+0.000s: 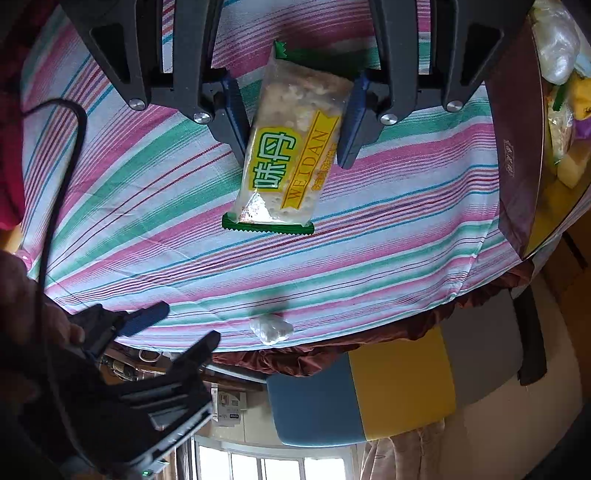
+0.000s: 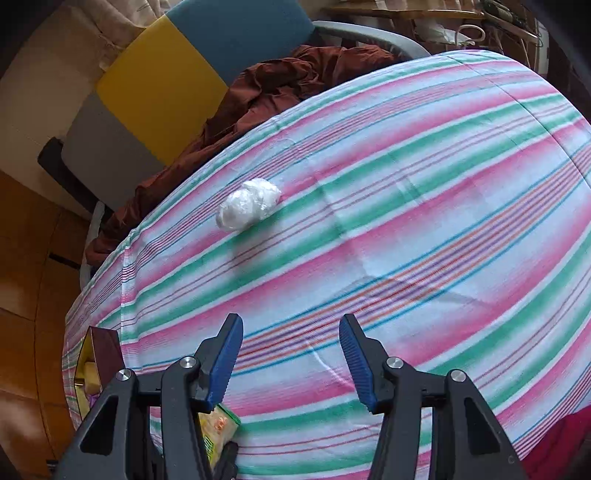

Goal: Organize objects
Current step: 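Grasp the small white plastic bundle with the right gripper, then carry the WEIDAN packet into the gold tray and open the left gripper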

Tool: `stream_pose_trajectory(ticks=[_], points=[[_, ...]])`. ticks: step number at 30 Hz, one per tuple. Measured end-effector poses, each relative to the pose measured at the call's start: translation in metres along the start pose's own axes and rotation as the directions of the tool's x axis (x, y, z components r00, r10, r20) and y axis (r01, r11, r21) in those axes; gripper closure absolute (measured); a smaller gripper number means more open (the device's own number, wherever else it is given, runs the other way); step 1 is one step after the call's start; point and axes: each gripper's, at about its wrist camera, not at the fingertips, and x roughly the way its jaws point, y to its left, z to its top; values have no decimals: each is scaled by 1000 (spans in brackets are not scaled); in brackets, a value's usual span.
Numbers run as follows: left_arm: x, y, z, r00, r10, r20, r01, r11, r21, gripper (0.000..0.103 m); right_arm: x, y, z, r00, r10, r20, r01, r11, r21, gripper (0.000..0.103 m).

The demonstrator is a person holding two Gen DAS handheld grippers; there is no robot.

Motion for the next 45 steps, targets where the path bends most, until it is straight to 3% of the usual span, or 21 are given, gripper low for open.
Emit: stream_pose_trajectory(ticks=[6,8,12,16,18,20,27,31,35,39,42,45], points=[[2,5,-1,1000,-28,8,28,999,-25,55,41,29,55,999,-31,-16,30,999,-22,48],[3,6,-2,999,-38,8,38,999,-33,54,55,35,70,998,-62,-24,61,998,-17,44],[3,7,-3,999,-48,9,49,998,-43,54,77,35,84,995,-91,-39,91,996,14,43],[4,8,-3,999,-50,13,50,998,-44,54,97,32,90,995,-47,-87,51,998,48,44],[5,8,-3,999,-51,14,52,998,-46,53,99,37,86,995,-59,-83,59,998,-10,62],[5,8,-3,999,-50,15,51,998,-45,53,94,41,78,995,-72,-76,68,996,-58,65],[4,7,-4,999,-50,17,51,998,-47,53,60,35,19,978,-162,-128,127,961,-245,66],[4,7,-3,998,-54,14,54,997,-52,53,38,19,-28,965,-192,-180,135,947,-291,66],[4,6,-3,999,-49,12,50,998,-50,53,19,7,-64,964,-199,-174,138,941,-310,67],[3,7,-3,999,-48,8,48,998,-51,53,13,-4,-76,974,-171,-146,125,951,-284,69],[3,6,-2,999,-39,4,39,998,-49,55,7,-3,-72,971,-229,-66,198,929,-312,70],[2,6,-1,1000,-23,-1,23,999,-48,56,6,-1,-69,973,-224,-59,195,928,-317,70]])
